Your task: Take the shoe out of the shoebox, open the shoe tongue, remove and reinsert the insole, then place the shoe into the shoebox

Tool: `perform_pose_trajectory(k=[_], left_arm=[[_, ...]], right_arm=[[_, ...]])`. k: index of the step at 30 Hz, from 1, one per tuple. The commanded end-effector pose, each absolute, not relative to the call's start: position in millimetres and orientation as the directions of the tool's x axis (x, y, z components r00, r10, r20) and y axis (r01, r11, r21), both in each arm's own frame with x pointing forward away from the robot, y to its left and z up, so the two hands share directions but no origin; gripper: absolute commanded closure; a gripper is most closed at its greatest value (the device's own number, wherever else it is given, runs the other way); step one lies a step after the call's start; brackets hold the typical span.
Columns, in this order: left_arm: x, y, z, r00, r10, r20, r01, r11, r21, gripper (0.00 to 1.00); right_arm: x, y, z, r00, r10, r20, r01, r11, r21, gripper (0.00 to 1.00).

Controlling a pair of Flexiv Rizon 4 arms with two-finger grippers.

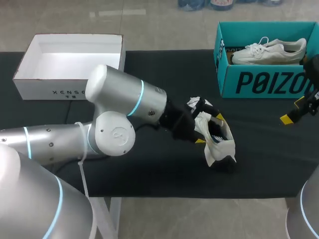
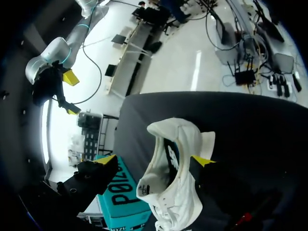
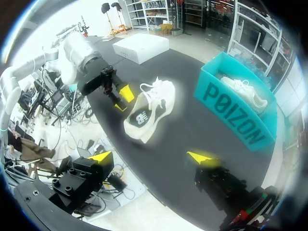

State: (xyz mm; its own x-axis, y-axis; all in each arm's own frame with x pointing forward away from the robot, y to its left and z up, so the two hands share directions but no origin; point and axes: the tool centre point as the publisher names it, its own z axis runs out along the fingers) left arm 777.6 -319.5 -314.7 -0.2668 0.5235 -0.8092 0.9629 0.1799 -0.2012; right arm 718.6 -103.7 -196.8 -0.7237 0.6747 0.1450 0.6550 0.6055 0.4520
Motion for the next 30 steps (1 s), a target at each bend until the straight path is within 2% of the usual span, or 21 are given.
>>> perform_pose_trajectory(k=[1,6,30], left_arm=[[782.3,-300.3,-298.4,-0.146,0.736,-0.661,0.982,0.024,-0.190,0.00],[774.0,-296.9,-305.4,-0.025,0.867,-0.498,0.973,-0.094,-0.212,0.00],[767.0,-300.3,-305.0,-0.015,0.878,-0.479,0.972,-0.099,-0.213,0.00]], right_arm=[[717.3,-103.7,-197.7,-0.723,0.676,0.143,0.655,0.605,0.453,0.00],[717.3,-103.7,-197.7,-0.723,0.676,0.143,0.655,0.605,0.453,0.00],[717.3,-103.7,-197.7,-0.723,0.676,0.143,0.655,0.605,0.453,0.00]])
